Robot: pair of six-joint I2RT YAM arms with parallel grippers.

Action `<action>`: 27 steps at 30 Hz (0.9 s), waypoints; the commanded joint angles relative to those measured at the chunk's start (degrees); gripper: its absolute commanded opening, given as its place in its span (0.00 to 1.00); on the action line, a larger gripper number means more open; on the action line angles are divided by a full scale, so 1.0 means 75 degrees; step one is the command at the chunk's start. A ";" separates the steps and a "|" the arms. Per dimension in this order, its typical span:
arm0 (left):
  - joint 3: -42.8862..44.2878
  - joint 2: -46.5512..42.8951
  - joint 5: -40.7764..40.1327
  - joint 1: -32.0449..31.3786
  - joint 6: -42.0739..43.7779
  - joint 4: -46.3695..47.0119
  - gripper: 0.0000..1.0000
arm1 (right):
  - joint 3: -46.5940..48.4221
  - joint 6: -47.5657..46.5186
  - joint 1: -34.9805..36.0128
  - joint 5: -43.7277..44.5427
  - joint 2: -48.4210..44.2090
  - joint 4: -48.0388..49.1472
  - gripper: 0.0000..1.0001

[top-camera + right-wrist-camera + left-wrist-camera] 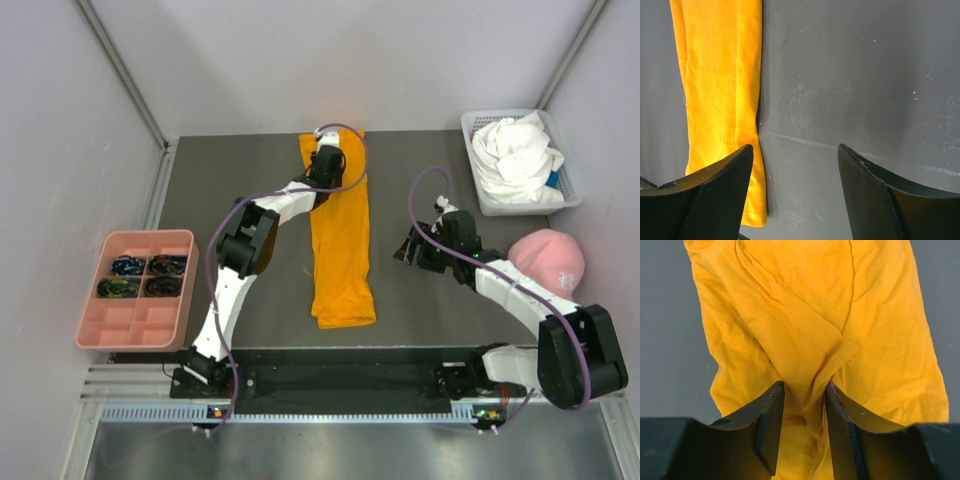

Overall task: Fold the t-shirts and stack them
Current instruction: Rotate the tshirt 90 degrees

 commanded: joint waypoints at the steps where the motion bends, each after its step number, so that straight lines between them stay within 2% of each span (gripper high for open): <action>1: 0.0251 -0.0134 -0.0007 0.0022 0.0008 0.0282 0.42 | 0.0023 -0.0056 0.0081 0.0066 0.0101 0.0195 0.69; 20: -0.1248 -0.1083 -0.0253 0.0022 -0.0156 0.0656 0.40 | -0.0012 -0.0032 0.0081 -0.0063 0.0148 0.0312 0.69; 27: -0.1366 -0.1142 -0.0300 0.0022 -0.0132 0.0680 0.42 | -0.0023 -0.0032 0.0081 -0.0087 0.0148 0.0324 0.69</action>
